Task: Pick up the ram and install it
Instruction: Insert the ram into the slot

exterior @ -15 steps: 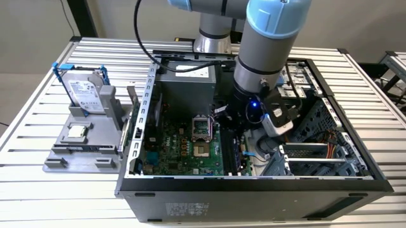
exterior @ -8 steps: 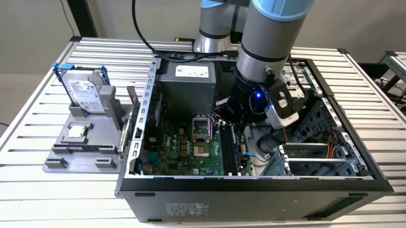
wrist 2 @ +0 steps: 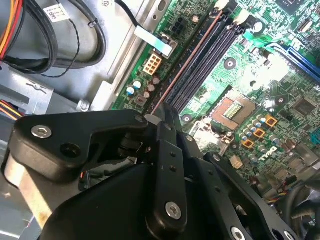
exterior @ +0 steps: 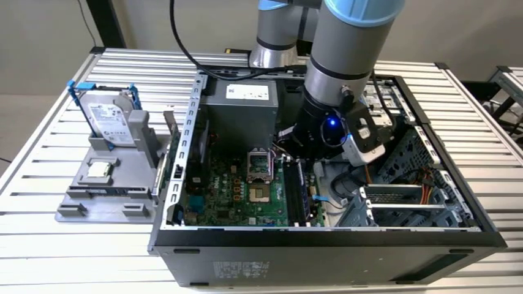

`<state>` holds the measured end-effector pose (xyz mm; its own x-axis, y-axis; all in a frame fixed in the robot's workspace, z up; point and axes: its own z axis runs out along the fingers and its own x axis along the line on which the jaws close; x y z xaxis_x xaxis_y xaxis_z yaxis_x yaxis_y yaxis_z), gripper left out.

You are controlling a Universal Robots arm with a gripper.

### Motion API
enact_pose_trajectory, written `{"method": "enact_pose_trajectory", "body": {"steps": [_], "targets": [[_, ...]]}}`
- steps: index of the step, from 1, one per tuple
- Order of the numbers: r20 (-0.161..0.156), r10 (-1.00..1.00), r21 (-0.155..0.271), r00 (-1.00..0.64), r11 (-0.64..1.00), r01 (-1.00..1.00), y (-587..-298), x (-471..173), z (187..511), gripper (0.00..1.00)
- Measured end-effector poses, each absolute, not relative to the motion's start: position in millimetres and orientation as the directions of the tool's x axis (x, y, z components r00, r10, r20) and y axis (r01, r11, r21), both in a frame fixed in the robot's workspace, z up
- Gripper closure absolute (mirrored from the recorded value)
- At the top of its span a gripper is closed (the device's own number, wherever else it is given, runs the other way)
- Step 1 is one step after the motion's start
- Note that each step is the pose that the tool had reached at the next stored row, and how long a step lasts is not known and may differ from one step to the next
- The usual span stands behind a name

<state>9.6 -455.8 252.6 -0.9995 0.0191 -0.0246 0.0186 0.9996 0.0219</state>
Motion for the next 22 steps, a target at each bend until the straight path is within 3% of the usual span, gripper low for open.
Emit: {"method": "enact_pose_trajectory", "body": {"steps": [22], "targets": [[-0.025, -0.062, 0.022, -0.998, 0.998, -0.062, -455.7, 9.3, 252.9, 1.0]]}}
